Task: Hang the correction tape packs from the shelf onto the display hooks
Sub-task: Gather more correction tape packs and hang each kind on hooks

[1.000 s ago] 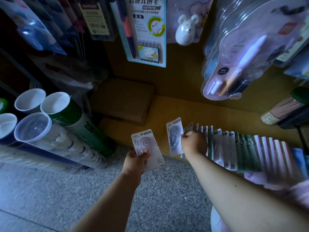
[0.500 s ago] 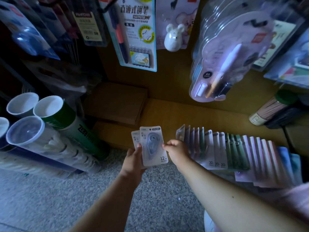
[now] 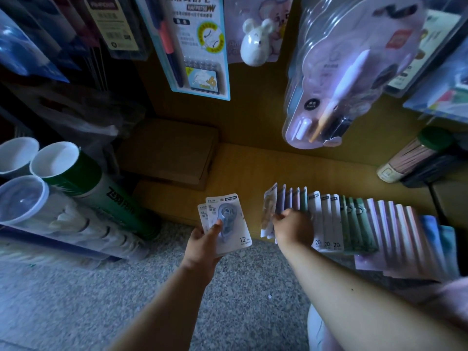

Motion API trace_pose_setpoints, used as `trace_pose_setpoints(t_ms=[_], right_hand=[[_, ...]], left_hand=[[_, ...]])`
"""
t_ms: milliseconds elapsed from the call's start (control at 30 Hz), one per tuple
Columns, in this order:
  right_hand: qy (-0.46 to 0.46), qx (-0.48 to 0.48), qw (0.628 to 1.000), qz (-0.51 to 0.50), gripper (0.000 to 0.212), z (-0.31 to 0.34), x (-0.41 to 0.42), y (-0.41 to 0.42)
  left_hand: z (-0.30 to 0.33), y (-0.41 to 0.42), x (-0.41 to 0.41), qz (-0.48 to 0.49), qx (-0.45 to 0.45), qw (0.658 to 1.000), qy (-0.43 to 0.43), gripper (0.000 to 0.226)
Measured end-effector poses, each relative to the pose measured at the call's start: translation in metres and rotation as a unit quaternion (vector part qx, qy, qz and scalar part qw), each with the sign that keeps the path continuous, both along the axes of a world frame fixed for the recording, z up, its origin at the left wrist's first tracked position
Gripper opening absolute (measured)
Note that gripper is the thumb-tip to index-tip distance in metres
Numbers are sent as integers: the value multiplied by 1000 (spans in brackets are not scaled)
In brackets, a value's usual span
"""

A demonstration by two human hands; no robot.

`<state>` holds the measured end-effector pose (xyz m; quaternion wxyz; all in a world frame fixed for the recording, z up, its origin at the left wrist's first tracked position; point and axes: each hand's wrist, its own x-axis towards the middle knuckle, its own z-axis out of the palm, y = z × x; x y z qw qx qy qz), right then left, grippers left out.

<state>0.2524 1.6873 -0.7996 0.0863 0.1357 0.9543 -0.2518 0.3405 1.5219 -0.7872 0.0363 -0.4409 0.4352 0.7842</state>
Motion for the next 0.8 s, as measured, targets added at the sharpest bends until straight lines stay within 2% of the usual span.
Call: trace_pose_setpoints(t_ms=[267,400,500,567,667,800], right_hand=[[22,72,997,10,27,-4,-9,-8],[40,49,998,19,27,4,-10,-12],[32,-17,999,25,28,18,-12,-16],[32,-107,994,6,26,31,-11,-20],[47,-217,975,-8,19,52,-8,-24],[12,-332,943,0,11,79,0,-32]], left_hand=[[-9,-2,0,-11,-9,1000,-6,46],[-9,-5,1,9,-28,999,-12,40],[-6,-6,0,31,-79,996,-34,32],[0,-8,0,44,-100,994,-31,35],[15,-12,-1,65,-116,991,-14,44],[38,-18,2,89,-118,989,29,50]])
